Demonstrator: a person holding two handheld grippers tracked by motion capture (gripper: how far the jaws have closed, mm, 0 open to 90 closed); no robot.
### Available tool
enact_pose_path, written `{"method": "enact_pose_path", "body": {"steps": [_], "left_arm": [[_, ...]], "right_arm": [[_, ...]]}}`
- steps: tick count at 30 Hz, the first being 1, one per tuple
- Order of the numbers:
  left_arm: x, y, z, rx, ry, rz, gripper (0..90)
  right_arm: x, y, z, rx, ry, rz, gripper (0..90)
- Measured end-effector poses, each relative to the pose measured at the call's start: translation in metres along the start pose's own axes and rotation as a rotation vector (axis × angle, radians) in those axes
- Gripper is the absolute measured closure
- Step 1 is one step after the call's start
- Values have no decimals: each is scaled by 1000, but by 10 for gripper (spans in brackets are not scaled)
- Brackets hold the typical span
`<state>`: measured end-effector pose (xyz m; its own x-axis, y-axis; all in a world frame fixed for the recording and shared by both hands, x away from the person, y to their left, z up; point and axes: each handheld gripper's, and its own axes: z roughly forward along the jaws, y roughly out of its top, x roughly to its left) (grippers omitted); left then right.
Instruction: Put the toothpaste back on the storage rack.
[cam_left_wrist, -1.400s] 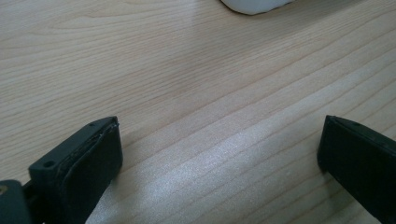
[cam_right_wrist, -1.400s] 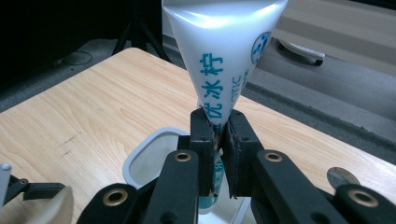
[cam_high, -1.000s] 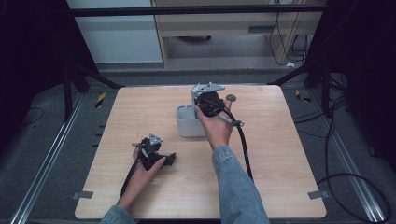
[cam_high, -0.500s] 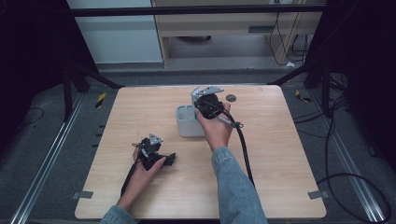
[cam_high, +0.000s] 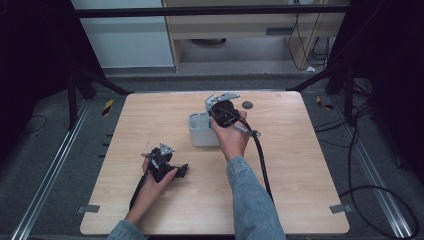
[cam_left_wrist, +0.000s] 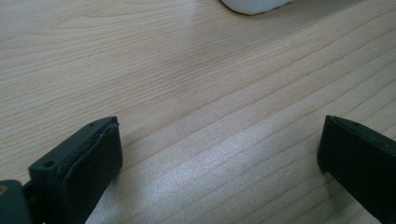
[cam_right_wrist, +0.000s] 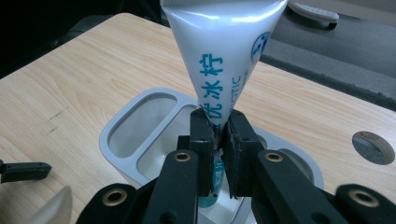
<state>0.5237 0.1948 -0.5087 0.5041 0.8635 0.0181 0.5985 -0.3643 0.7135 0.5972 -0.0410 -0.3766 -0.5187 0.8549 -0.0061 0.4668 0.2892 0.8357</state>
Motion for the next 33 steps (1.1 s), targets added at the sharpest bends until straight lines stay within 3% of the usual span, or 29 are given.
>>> {"method": "enact_pose_path", "body": {"steps": [20, 25, 33], "left_arm": [[0, 0, 0, 0, 0, 0, 0], [0, 0, 0, 0, -1, -2, 0], [0, 0, 0, 0, -1, -2, 0]], "right_arm": [[-2, -5, 7, 43, -3, 19, 824], [-7, -10, 7, 37, 3, 66, 823], [-12, -11, 7, 39, -4, 73, 815]]}}
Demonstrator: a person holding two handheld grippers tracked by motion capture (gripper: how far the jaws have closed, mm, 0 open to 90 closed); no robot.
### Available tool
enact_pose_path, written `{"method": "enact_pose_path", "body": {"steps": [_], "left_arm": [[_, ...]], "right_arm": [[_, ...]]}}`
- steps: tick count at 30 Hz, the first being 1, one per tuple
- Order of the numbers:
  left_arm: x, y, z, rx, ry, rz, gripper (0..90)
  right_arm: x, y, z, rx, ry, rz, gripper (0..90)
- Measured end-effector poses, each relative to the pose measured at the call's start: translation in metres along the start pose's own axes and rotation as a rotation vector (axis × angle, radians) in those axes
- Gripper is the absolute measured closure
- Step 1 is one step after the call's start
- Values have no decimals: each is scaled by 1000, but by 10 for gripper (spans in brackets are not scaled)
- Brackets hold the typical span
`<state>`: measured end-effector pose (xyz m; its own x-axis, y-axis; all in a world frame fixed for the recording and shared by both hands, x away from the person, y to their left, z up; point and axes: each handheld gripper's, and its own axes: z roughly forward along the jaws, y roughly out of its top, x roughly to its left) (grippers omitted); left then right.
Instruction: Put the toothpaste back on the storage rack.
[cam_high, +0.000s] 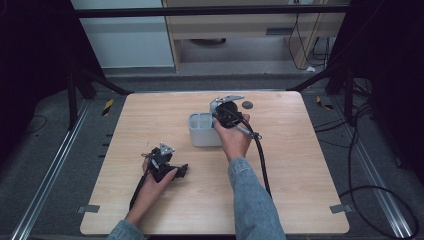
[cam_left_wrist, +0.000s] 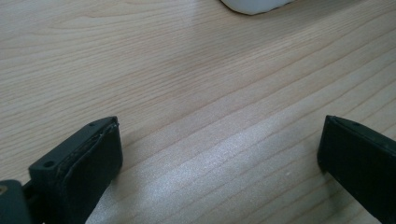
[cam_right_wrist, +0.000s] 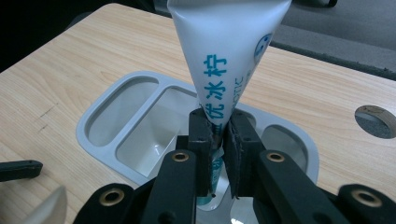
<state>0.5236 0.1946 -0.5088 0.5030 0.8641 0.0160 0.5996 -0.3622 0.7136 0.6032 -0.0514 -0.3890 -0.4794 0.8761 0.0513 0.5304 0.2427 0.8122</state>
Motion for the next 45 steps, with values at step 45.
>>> {"method": "enact_pose_path", "body": {"steps": [45], "left_arm": [[0, 0, 0, 0, 0, 0, 0]], "right_arm": [[-9, 0, -15, -3, -41, -19, 812]]}}
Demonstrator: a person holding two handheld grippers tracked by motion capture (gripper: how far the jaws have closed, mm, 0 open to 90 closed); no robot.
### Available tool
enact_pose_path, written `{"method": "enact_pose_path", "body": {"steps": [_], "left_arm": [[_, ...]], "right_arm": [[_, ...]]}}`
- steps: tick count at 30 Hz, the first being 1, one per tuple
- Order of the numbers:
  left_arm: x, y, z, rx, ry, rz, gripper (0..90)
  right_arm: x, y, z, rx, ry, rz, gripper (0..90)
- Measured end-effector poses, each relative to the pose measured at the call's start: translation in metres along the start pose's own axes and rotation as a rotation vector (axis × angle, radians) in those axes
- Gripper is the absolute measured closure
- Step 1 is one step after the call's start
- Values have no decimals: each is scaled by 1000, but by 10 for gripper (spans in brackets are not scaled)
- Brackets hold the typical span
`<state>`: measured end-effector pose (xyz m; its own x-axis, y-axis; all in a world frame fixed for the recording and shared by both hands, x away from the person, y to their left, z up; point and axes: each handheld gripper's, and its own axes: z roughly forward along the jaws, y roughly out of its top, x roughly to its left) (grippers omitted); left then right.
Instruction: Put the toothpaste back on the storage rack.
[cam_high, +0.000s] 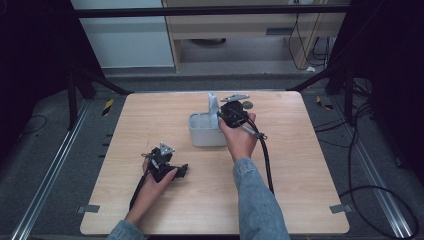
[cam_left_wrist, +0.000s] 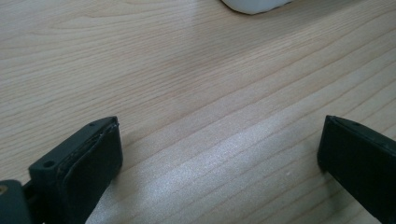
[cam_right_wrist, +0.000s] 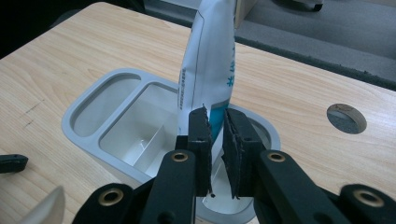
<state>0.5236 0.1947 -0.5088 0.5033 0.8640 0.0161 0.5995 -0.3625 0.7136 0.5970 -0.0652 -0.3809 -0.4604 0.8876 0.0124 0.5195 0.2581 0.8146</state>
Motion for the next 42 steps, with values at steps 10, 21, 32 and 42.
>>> {"method": "enact_pose_path", "body": {"steps": [10, 21, 32, 42], "left_arm": [[0, 0, 0, 0, 0, 4, 0], [0, 0, 0, 0, -1, 5, 0], [0, 0, 0, 0, -1, 5, 0], [0, 0, 0, 0, -1, 4, 0]], "right_arm": [[0, 1, -4, -7, 3, -9, 810], [1, 2, -13, -10, 6, -29, 804], [4, 2, -22, -11, 19, -47, 782], [6, 1, -28, -15, 26, -74, 573]]}}
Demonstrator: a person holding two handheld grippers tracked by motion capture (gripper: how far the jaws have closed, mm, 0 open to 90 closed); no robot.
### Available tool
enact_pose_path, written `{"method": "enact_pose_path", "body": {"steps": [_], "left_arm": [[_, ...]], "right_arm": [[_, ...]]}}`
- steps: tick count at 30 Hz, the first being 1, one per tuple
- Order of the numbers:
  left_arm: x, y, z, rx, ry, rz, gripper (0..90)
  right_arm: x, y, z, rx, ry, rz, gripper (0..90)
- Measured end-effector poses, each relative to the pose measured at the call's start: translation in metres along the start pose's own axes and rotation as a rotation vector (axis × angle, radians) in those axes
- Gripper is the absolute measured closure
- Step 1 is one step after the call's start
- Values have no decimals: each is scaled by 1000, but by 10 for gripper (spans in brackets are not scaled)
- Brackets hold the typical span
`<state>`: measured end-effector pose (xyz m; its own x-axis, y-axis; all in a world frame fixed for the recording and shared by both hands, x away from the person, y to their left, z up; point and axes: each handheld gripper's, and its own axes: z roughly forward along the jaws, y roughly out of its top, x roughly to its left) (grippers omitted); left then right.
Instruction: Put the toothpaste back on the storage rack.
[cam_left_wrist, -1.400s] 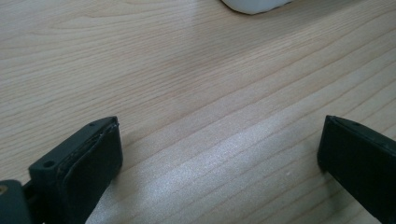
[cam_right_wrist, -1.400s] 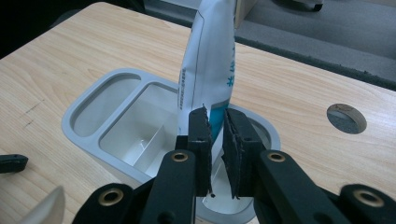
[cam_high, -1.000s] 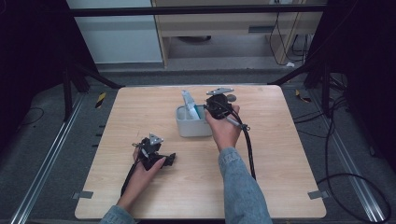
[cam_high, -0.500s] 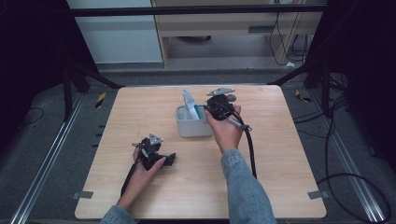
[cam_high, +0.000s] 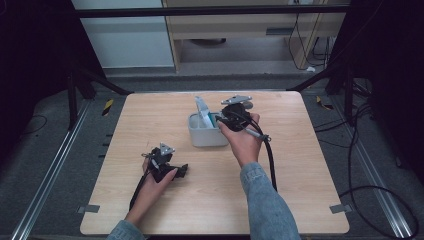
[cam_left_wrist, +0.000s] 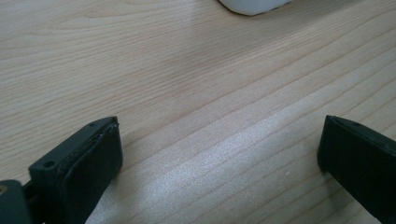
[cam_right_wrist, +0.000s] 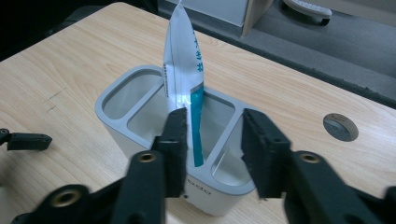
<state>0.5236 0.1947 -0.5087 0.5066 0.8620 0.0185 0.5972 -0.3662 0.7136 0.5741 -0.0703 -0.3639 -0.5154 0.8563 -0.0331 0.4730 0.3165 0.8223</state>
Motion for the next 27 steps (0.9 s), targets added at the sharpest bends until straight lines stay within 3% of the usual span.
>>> {"method": "enact_pose_path", "body": {"steps": [11, 14, 17, 20, 27], "left_arm": [[0, 0, 0, 0, 0, 0, 0], [0, 0, 0, 0, 0, 0, 0], [0, 0, 0, 0, 0, 0, 0], [0, 0, 0, 0, 0, 0, 0], [0, 0, 0, 0, 0, 0, 0]], "right_arm": [[2, -1, -12, -5, -1, -24, 233], [4, -2, -14, 25, 4, -32, 193], [6, -5, -17, 6, 5, -31, 149], [7, -7, -19, 24, 7, -46, 110], [6, -14, -26, 50, -9, -70, 78]]}}
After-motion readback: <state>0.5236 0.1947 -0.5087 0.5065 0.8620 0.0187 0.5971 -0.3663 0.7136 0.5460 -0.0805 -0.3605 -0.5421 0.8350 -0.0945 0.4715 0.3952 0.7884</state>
